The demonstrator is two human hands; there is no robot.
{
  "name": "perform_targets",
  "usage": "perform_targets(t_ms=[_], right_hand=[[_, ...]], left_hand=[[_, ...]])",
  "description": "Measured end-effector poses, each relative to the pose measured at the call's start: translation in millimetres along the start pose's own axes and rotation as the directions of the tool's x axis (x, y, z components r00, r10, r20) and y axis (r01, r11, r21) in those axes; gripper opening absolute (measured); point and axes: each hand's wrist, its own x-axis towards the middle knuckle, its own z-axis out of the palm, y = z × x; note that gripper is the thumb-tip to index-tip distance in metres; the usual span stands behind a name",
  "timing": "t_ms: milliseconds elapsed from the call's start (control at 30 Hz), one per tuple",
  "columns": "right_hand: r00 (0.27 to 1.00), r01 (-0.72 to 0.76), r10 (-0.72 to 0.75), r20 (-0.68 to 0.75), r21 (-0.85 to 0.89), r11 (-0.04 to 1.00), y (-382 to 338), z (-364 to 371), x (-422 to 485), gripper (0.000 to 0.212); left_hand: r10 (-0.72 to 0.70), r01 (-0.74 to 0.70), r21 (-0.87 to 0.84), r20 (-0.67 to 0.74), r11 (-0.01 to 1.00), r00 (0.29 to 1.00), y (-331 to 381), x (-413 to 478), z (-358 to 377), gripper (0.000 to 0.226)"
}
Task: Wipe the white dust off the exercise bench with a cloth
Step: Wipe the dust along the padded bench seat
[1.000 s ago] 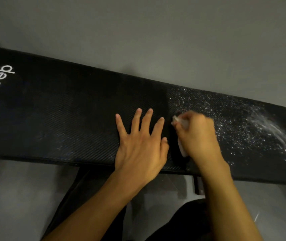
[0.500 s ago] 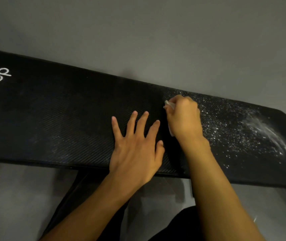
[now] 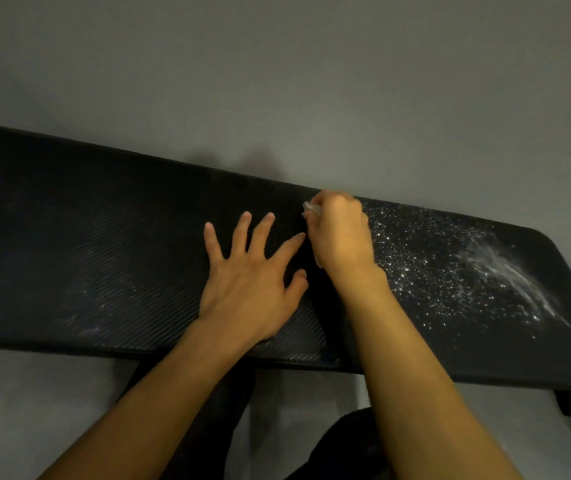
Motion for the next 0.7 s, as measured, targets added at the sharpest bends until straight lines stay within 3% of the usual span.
perform_targets(t_ms=[200, 400, 600, 700], right_hand=[[0.997, 0.054, -0.059, 0.048, 0.097, 0.994, 19, -8, -35, 0.022], [0.997, 0.071, -0.071, 0.016, -0.011, 0.997, 8, 3, 26, 0.021], [0.985, 0.110, -0.120, 0.125, 0.087, 0.990, 24, -6, -9, 0.020], [0.995, 0.084, -0.086, 0.048, 0.044, 0.996, 21, 1, 13, 0.022]], left_hand=[[-0.016, 0.017, 0.020, -0.044, 1.000, 0.999, -3, 2, 10, 0.063], [-0.034, 0.034, 0.010, -0.065, 0.999, 0.997, -1, 2, 10, 0.061], [-0.039, 0.039, 0.008, -0.081, 0.999, 0.996, 0, 2, 11, 0.061], [-0.045, 0.045, 0.009, -0.081, 0.999, 0.996, 2, 2, 12, 0.061]])
